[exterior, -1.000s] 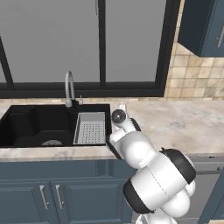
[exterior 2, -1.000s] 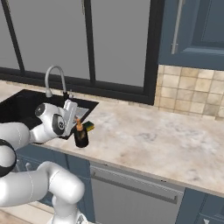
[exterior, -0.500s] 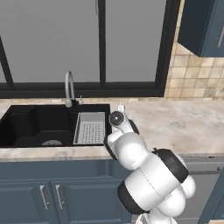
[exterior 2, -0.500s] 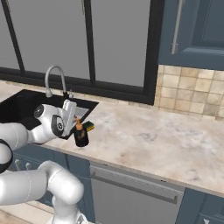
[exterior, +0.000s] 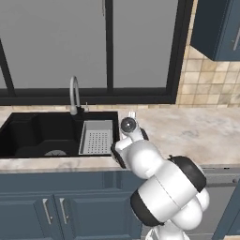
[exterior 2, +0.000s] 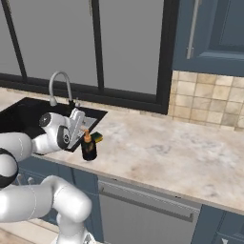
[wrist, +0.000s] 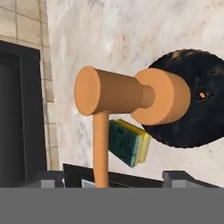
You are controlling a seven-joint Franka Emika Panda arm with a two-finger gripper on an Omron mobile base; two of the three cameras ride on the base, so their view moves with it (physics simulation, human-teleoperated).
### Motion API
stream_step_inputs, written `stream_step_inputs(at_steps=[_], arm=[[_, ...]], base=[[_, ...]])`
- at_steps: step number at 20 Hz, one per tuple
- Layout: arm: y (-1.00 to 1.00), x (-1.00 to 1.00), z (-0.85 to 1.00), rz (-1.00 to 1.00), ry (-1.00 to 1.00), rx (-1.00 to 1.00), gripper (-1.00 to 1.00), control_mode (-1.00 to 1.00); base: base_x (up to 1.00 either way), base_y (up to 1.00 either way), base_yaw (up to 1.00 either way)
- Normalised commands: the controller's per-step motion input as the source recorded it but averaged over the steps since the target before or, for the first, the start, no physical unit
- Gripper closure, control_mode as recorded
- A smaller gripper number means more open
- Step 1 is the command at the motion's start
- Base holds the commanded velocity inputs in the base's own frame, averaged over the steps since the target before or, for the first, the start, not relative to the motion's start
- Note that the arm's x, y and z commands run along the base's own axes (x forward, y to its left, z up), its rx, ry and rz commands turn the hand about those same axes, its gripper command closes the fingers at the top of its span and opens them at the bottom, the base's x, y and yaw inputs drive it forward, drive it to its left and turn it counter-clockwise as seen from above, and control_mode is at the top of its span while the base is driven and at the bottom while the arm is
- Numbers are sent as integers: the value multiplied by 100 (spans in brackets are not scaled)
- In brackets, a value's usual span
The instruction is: Restock the sink supplies by placing the sponge and soap dispenser on the counter and next to the sink. Make sure the soap dispenser is upright.
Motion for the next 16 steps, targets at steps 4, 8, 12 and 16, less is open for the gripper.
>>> stream_step_inputs(at_steps=[4,8,12,16], arm=[[14,-1,3,-2,-4,9,-100,-100],[44,-17,19,-5,-6,6,-100,-100],[35,-49,37,-9,-11,3,-100,-100],[1,-69,62,-14,-11,3,-100,-100]], base=[[0,0,0],[0,0,0],[0,0,0],[0,0,0]])
